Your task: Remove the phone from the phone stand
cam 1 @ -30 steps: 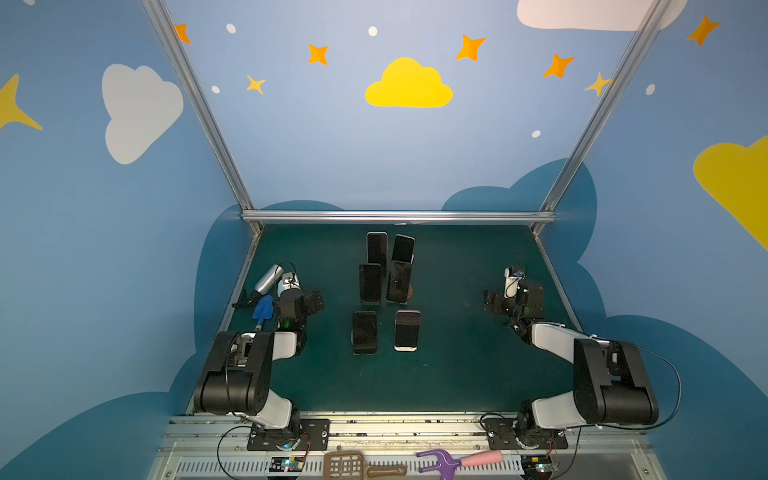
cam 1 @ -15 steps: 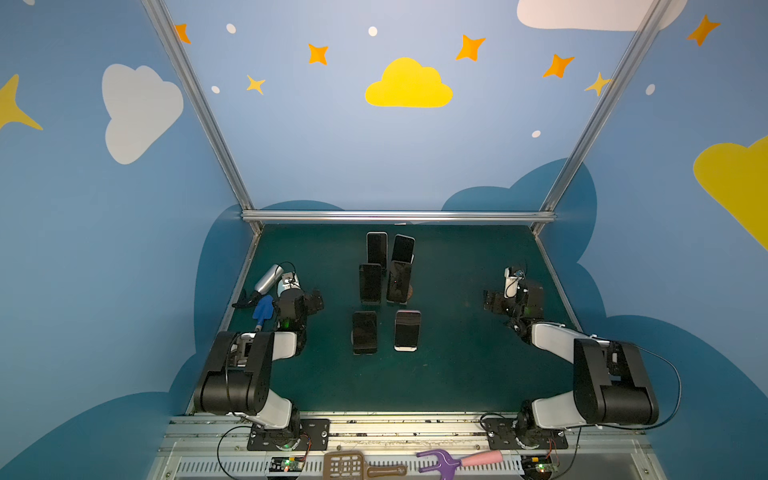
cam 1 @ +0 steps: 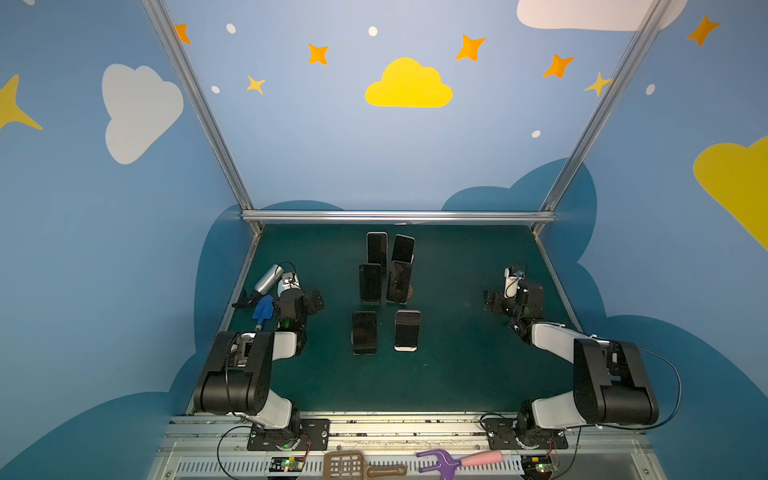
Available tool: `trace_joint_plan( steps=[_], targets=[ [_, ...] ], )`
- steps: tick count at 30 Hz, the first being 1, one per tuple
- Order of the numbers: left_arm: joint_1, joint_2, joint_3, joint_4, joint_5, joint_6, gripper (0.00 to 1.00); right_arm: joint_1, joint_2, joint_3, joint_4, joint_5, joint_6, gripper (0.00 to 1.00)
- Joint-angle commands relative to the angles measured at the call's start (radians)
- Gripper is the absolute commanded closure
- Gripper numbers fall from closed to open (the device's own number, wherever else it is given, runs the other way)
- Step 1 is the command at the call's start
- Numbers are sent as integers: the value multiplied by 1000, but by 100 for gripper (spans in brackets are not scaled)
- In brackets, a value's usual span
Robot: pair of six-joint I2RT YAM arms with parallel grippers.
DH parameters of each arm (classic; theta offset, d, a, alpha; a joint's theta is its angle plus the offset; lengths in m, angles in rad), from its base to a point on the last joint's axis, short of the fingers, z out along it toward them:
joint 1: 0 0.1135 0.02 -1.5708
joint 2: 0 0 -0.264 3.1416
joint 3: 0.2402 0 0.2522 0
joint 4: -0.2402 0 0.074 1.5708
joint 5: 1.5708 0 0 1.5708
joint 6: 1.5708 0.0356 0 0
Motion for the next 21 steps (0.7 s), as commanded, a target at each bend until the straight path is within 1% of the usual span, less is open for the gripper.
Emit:
trace_joint_plan(
  steps=[1,5,8,9,10,11,12,15,17,18,20,21],
  targets=[
    [5,-7,15,-16,9,6,0,-4,7,24,-3,-15,7,5],
    [5,-6,14,-19,9,6,0,-6,6,23,-7,-15,7,5],
    [5,-15,17,-10,20,-11,0,10,3,26,-10,36,11,5],
    [2,-31,42,-52,60,12,0,14,-1,43,-43,42,19,5],
    [2,-63,90,-168,88,41,0,11,-7,67,-81,48,18,5],
    [1,-88,126,-262,87,50,0,13,-12,91,-123,56,23,5],
    [-1,-115,146,-311,86,49,0,14,-20,126,-186,65,35,5],
    [-14,-237,156,-359,94,49,0,32,-48,203,-298,85,25,5],
    [-15,-324,173,-392,123,40,0,63,-92,222,-332,137,5,5],
    [-14,-368,197,-432,141,24,0,84,-120,235,-345,165,-28,5],
    [-16,-439,248,-520,189,-18,0,116,-169,264,-365,184,-89,5],
    [-17,-472,273,-557,215,-62,0,126,-196,283,-375,206,-62,5]
  ],
)
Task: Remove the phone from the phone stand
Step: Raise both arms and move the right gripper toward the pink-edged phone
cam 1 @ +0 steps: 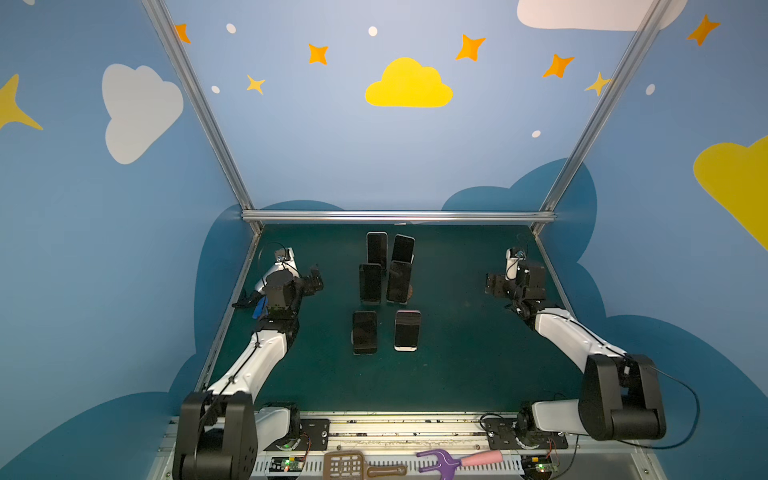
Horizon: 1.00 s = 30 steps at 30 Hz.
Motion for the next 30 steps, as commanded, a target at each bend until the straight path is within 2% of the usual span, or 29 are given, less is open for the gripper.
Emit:
trace_joint_plan(
  steps=[1,3,5,8,9,11,14,17,20,25,30],
  targets=[
    [-3,-95,81,-184,97,-123,0,41,-95,73,-99,93,7,5],
    [-4,-145,133,-310,87,-313,0,42,-141,148,-240,99,115,5],
    [-4,-173,143,-386,74,-535,0,23,-176,168,-305,106,230,5],
    [9,-216,128,-521,55,-804,0,-18,-240,108,-363,181,546,5],
    [19,-243,107,-545,55,-863,0,-53,-262,86,-383,136,642,5],
    [36,-311,39,-558,44,-969,0,-105,-292,39,-319,-26,592,5],
    [36,-395,-39,-506,58,-974,0,-100,-315,30,-327,-104,523,18],
    [15,-403,5,-593,70,-927,0,-93,-306,83,-466,-113,482,22],
    [-10,-422,28,-633,131,-899,0,-58,-314,106,-565,-100,498,28],
    [-60,-441,-3,-639,310,-869,0,80,-375,85,-635,-17,542,28],
    [-78,-514,-59,-732,354,-874,0,338,-519,18,-632,170,568,13]
  ],
)
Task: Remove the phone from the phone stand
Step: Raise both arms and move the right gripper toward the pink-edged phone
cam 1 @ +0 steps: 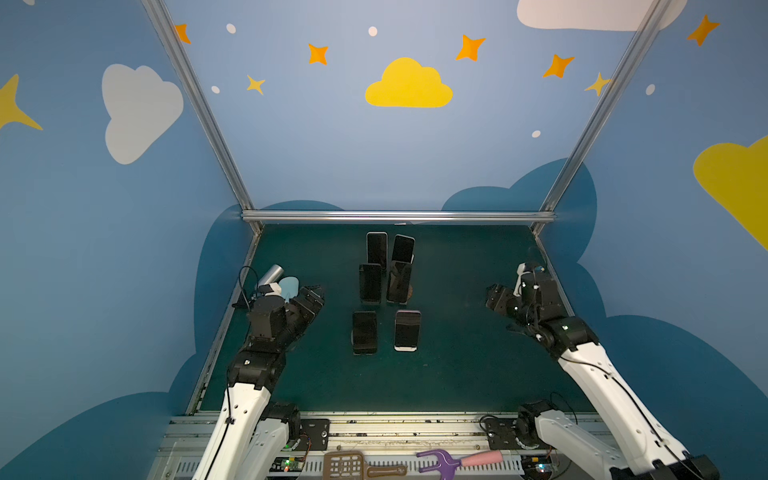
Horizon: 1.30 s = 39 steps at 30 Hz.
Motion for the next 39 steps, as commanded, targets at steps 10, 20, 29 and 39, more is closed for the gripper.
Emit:
trace_joint_plan(
  steps=[10,20,29,39],
  targets=[
    [-47,-130,-106,-147,53,-8,0,657,-136,-167,132,432,118,11],
    [-53,-150,-119,-127,27,-21,0,957,256,44,192,686,219,7],
    [-72,-146,-104,-135,6,-6,0,961,419,55,342,752,197,7],
    [-76,-156,-105,-131,-10,9,0,938,494,73,413,710,197,7]
  ],
)
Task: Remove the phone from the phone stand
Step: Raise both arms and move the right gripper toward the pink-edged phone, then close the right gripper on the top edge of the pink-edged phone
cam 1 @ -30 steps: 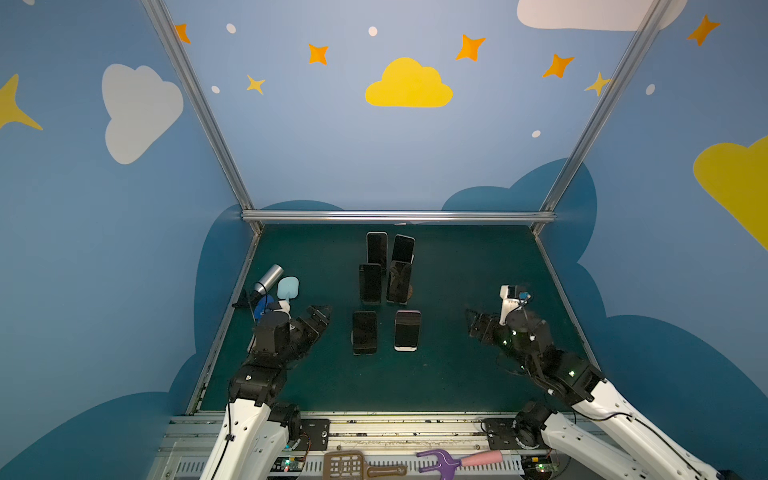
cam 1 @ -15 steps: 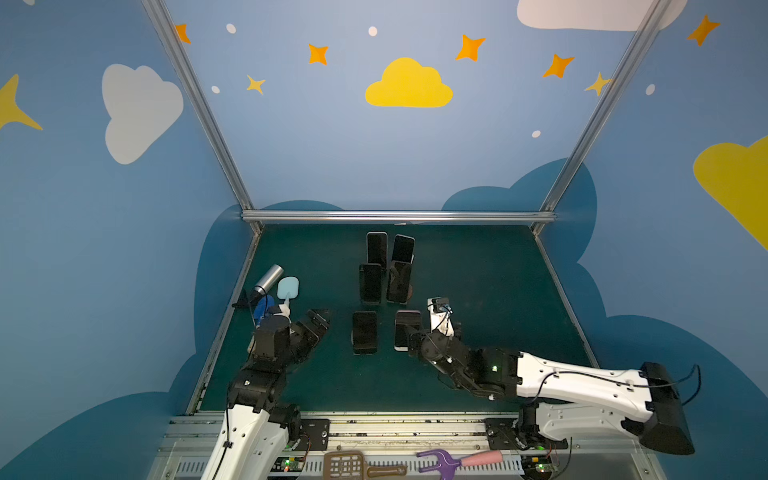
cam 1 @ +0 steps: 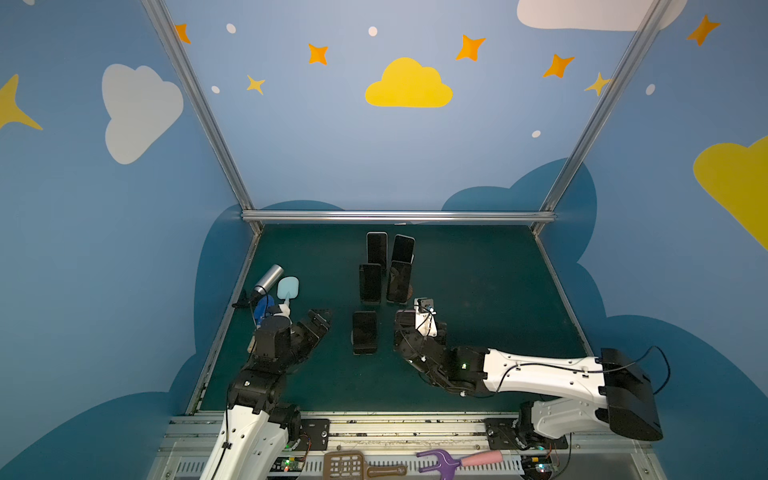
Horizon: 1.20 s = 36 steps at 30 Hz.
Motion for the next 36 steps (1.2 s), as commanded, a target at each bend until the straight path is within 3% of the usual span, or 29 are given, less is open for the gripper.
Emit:
trace_joint_plan(
  steps=[1,17,24,36],
  targets=[
    [-4,-8,4,5,-19,18,0,-16,22,38,26,13,1,6],
    [-8,-19,1,-3,-26,19,0,-42,109,107,-132,53,120,6],
    [-9,-14,6,-9,-24,22,0,-70,113,85,-28,5,29,6],
    [-9,-16,2,-3,-26,20,0,-119,148,103,-14,-67,9,6]
  ],
)
